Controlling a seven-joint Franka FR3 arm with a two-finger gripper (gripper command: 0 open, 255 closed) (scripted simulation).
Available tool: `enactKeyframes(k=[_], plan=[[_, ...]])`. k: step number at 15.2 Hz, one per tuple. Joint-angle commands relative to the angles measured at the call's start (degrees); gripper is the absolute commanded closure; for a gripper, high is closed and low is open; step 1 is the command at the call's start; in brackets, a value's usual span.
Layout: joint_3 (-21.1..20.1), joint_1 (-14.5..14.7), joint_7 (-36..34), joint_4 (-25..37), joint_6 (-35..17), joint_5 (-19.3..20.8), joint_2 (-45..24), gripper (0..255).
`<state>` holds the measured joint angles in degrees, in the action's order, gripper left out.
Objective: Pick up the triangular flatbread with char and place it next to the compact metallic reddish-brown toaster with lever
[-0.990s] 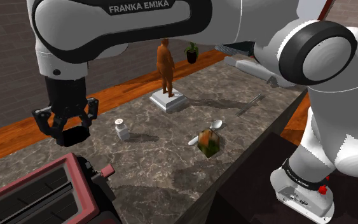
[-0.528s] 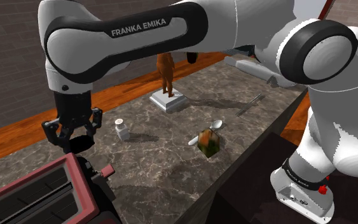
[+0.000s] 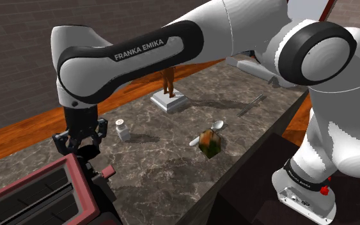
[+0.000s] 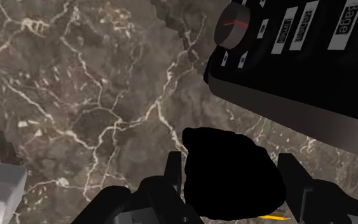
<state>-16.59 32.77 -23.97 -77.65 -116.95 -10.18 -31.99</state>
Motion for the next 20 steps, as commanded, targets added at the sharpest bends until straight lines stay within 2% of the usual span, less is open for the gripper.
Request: enactKeyframes(k=[1, 16, 20], plan=[[0.01, 0.06, 0.24, -1.02, -1.4, -0.03, -0.35, 255], [0.2, 0.15, 2.6, -6.76, -10.74, -0.27, -4.31, 255], [0.2, 0.15, 2.6, -6.76, -10.74, -0.27, -4.31, 255]])
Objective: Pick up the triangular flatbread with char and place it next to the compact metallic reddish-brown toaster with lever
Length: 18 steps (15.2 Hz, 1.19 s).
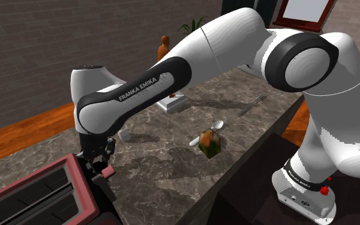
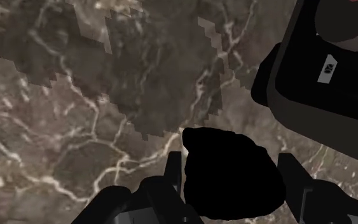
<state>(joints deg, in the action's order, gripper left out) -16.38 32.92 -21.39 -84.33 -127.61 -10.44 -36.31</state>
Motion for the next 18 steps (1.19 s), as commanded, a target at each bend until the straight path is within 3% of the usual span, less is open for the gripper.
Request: enactKeyframes(k=[1, 4, 5, 10, 14, 18], plan=[[-0.01, 0.0, 0.02, -0.08, -0.09, -0.01, 0.01, 255], [-0.01, 0.0, 0.02, -0.08, -0.09, -0.01, 0.01, 255], [-0.01, 0.0, 0.02, -0.08, -0.09, -0.01, 0.01, 0], [-0.01, 0.0, 0.02, -0.08, -0.09, -0.01, 0.01, 0], [-0.17, -1.61, 0.29, 0.57, 4.81, -0.56, 4.04, 0], [-0.16, -1.61, 0.3, 0.57, 4.81, -0.57, 4.04, 0]])
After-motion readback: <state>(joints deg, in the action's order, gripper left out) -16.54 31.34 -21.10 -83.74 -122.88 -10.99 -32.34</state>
